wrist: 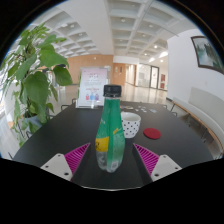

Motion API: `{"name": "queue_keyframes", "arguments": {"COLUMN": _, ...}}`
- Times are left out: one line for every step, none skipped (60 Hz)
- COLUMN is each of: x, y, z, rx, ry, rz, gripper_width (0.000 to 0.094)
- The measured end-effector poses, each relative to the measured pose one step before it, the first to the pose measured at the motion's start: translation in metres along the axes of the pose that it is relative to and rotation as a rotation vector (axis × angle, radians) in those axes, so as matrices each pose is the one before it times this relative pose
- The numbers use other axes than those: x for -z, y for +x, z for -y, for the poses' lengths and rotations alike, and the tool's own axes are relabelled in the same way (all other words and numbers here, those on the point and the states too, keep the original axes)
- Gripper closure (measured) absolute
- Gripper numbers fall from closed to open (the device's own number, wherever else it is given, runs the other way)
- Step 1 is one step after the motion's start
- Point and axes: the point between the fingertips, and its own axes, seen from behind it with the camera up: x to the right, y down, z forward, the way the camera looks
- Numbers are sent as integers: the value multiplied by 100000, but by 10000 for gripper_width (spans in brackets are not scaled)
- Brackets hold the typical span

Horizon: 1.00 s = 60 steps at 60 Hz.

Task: Pour water

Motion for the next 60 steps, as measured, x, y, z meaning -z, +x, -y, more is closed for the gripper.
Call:
{"name": "queue_keyframes", "arguments": {"x": -635, "y": -119, "z": 219, "rx": 268, "ry": 910, "rz": -389, "gripper_width": 91}}
{"name": "queue_keyframes", "arguments": {"x": -289, "y": 114, "z": 136, "rx": 253, "ry": 1053, "rz": -350, "gripper_width": 96}}
{"name": "queue_keyframes", "arguments": {"x": -295, "y": 311, "z": -52, "rx": 332, "ry": 1627, "rz": -533, "gripper_width": 103}}
{"name": "queue_keyframes", "arguments": {"x": -1068, "y": -532, "z": 433, "rx": 415, "ry": 1741, "rz": -719, "gripper_width": 113}}
{"name": "queue_keyframes", "arguments": {"x": -389, "y": -53, "z": 271, "rx": 714, "ry": 1500, "rz": -576, "gripper_width": 128}}
{"name": "queue_keyframes", "arguments": {"x": -348, "y": -40, "z": 117, "rx": 864, "ry": 1136, "rz": -483, "gripper_width": 146}}
{"name": "queue_keyframes", "arguments": {"x": -310, "y": -92, "z": 23, "rx": 835, "ry": 763, "rz": -255, "gripper_width": 167}}
{"name": "queue_keyframes", "arguments": {"x": -278, "y": -117, "z": 20, "rx": 760, "ry": 601, "rz": -15, "gripper_width": 190}}
{"name": "queue_keyframes", "arguments": {"x": -231, "y": -161, "z": 62, "rx": 661, "ry": 663, "rz": 253, "gripper_width": 220}}
{"name": "queue_keyframes", "arguments": {"x": -238, "y": -136, "z": 82, "rx": 455, "ry": 707, "rz": 217, "gripper_width": 275}}
{"name": "queue_keyframes", "arguments": {"x": -140, "y": 57, "z": 65, "rx": 237, "ry": 617, "rz": -643, "gripper_width": 307}}
{"name": "queue_keyframes", "arguments": {"x": 225, "y": 173, "z": 80, "rx": 62, "ry": 1064, "rz": -224, "gripper_width": 359}}
{"name": "queue_keyframes", "arguments": {"x": -305, "y": -16, "z": -32, "rx": -489, "ry": 344, "rz": 72, "gripper_width": 365}}
{"name": "queue_keyframes", "arguments": {"x": -117, "y": -64, "z": 157, "rx": -567, "ry": 675, "rz": 187, "gripper_width": 373}}
{"name": "queue_keyframes", "arguments": {"x": -23, "y": -26, "z": 87, "rx": -588, "ry": 263, "rz": 168, "gripper_width": 387}}
{"name": "queue_keyframes", "arguments": {"x": 24, "y": -33, "z": 18, "rx": -793, "ry": -139, "rz": 127, "gripper_width": 390}}
{"name": "queue_keyframes", "arguments": {"x": -21, "y": -23, "z": 55, "rx": -982, "ry": 92, "rz": 86, "gripper_width": 407}}
{"name": "queue_keyframes", "arguments": {"x": -48, "y": -33, "z": 12, "rx": -1039, "ry": 102, "rz": 167, "gripper_width": 420}}
{"name": "queue_keyframes", "arguments": {"x": -21, "y": -83, "z": 4, "rx": -903, "ry": 41, "rz": 251, "gripper_width": 434}}
{"name": "queue_keyframes", "arguments": {"x": -31, "y": -54, "z": 19, "rx": -768, "ry": 78, "rz": 250, "gripper_width": 447}}
{"name": "queue_keyframes", "arguments": {"x": 166, "y": -23, "z": -194, "rx": -521, "ry": 217, "rz": 320, "gripper_width": 463}}
{"name": "queue_keyframes", "arguments": {"x": 22, "y": -89, "z": 43, "rx": -484, "ry": 118, "rz": 432, "gripper_width": 475}}
{"name": "queue_keyframes", "arguments": {"x": 42, "y": -21, "z": 21, "rx": -285, "ry": 84, "rz": 485, "gripper_width": 490}}
{"name": "queue_keyframes", "arguments": {"x": 59, "y": -45, "z": 44, "rx": -246, "ry": 123, "rz": 344, "gripper_width": 500}}
{"name": "queue_keyframes", "arguments": {"x": 56, "y": -16, "z": 130, "rx": -108, "ry": 455, "rz": 181, "gripper_width": 513}}
{"name": "queue_keyframes", "arguments": {"x": 87, "y": -2, "z": 104, "rx": 126, "ry": 325, "rz": 148, "gripper_width": 528}}
{"name": "queue_keyframes", "arguments": {"x": 111, "y": 15, "z": 121, "rx": 192, "ry": 341, "rz": 146, "gripper_width": 530}}
{"name": "queue_keyframes", "arguments": {"x": 67, "y": -318, "z": 259, "rx": 353, "ry": 355, "rz": 286, "gripper_width": 531}}
{"name": "queue_keyframes", "arguments": {"x": 49, "y": -181, "z": 166, "rx": 243, "ry": 478, "rz": 573, "gripper_width": 532}}
{"name": "queue_keyframes", "arguments": {"x": 64, "y": -207, "z": 278, "rx": 127, "ry": 682, "rz": 531, "gripper_width": 520}}
{"name": "queue_keyframes", "arguments": {"x": 132, "y": -63, "z": 168, "rx": -135, "ry": 770, "rz": 406, "gripper_width": 550}}
{"name": "queue_keyframes", "arguments": {"x": 58, "y": -151, "z": 331, "rx": -335, "ry": 947, "rz": 145, "gripper_width": 551}}
{"name": "queue_keyframes", "arguments": {"x": 93, "y": -190, "z": 268, "rx": -482, "ry": 345, "rz": 338, "gripper_width": 552}}
{"name": "queue_keyframes", "arguments": {"x": 71, "y": -278, "z": 453, "rx": -838, "ry": 813, "rz": 592, "gripper_width": 551}}
{"name": "queue_keyframes", "arguments": {"x": 86, "y": -332, "z": 474, "rx": -1134, "ry": 712, "rz": 831, "gripper_width": 550}}
{"name": "queue_keyframes", "arguments": {"x": 31, "y": -445, "z": 580, "rx": -1490, "ry": 734, "rz": 1191, "gripper_width": 551}}
{"name": "queue_keyframes", "arguments": {"x": 19, "y": -517, "z": 630, "rx": -1698, "ry": 847, "rz": 1455, "gripper_width": 550}}
{"name": "queue_keyframes", "arguments": {"x": 29, "y": -566, "z": 728, "rx": -1965, "ry": 991, "rz": 1671, "gripper_width": 551}}
{"name": "queue_keyframes", "arguments": {"x": 30, "y": -364, "z": 1001, "rx": -1983, "ry": 769, "rz": 1560, "gripper_width": 553}}
{"name": "queue_keyframes", "arguments": {"x": 140, "y": -361, "z": 682, "rx": -2239, "ry": 1400, "rz": 2020, "gripper_width": 549}}
{"name": "queue_keyframes", "arguments": {"x": -17, "y": -639, "z": 982, "rx": -2461, "ry": 1398, "rz": 2025, "gripper_width": 549}}
{"name": "queue_keyframes", "arguments": {"x": -6, "y": -670, "z": 1073, "rx": -2718, "ry": 1707, "rz": 2119, "gripper_width": 550}}
{"name": "queue_keyframes", "arguments": {"x": -25, "y": -687, "z": 1096, "rx": -3215, "ry": 1956, "rz": 2169, "gripper_width": 550}}
{"name": "queue_keyframes", "arguments": {"x": -52, "y": -668, "z": 1112, "rx": -3518, "ry": 1910, "rz": 2019, "gripper_width": 551}}
{"name": "queue_keyframes", "arguments": {"x": -106, "y": -657, "z": 1071, "rx": -3535, "ry": 1601, "rz": 1970, "gripper_width": 551}}
{"name": "queue_keyframes", "arguments": {"x": -178, "y": -924, "z": 1079, "rx": -3413, "ry": 1272, "rz": 1857, "gripper_width": 551}}
{"name": "queue_keyframes", "arguments": {"x": -380, "y": -957, "z": 1150, "rx": -3561, "ry": 1203, "rz": 2016, "gripper_width": 551}}
{"name": "queue_keyframes", "arguments": {"x": -186, "y": 65, "z": 635, "rx": -3952, "ry": 1613, "rz": 2725, "gripper_width": 550}}
{"name": "queue_keyframes", "arguments": {"x": -341, "y": -637, "z": 918, "rx": -4473, "ry": 1356, "rz": 2314, "gripper_width": 548}}
{"name": "queue_keyframes", "arguments": {"x": -287, "y": -710, "z": 915, "rx": -5057, "ry": 1321, "rz": 2569, "gripper_width": 549}}
{"name": "queue_keyframes", "arguments": {"x": -335, "y": -771, "z": 784, "rx": -5389, "ry": 1062, "rz": 2830, "gripper_width": 549}}
{"name": "queue_keyframes", "arguments": {"x": -377, "y": -701, "z": 673, "rx": -5668, "ry": 866, "rz": 2909, "gripper_width": 552}}
{"name": "queue_keyframes", "arguments": {"x": -380, "y": -666, "z": 586, "rx": -5989, "ry": 802, "rz": 3039, "gripper_width": 552}}
{"name": "queue_keyframes", "arguments": {"x": -319, "y": -701, "z": 540, "rx": -6146, "ry": 581, "rz": 3063, "gripper_width": 553}}
{"name": "queue_keyframes", "arguments": {"x": -392, "y": -538, "z": 492, "rx": -6305, "ry": 500, "rz": 2938, "gripper_width": 552}}
{"name": "queue_keyframes", "arguments": {"x": -361, "y": -531, "z": 438, "rx": -6526, "ry": 388, "rz": 2980, "gripper_width": 551}}
{"name": "queue_keyframes", "arguments": {"x": -415, "y": -499, "z": 455, "rx": -6640, "ry": 537, "rz": 2966, "gripper_width": 551}}
{"name": "queue_keyframes", "arguments": {"x": -640, "y": -1182, "z": 304, "rx": -6613, "ry": 646, "rz": 2275, "gripper_width": 552}}
{"name": "queue_keyframes", "arguments": {"x": -833, "y": -785, "z": 205, "rx": -6723, "ry": 811, "rz": 2667, "gripper_width": 551}}
{"name": "queue_keyframes", "arguments": {"x": -129, "y": -49, "z": 722, "rx": -6869, "ry": 580, "rz": 3615, "gripper_width": 552}}
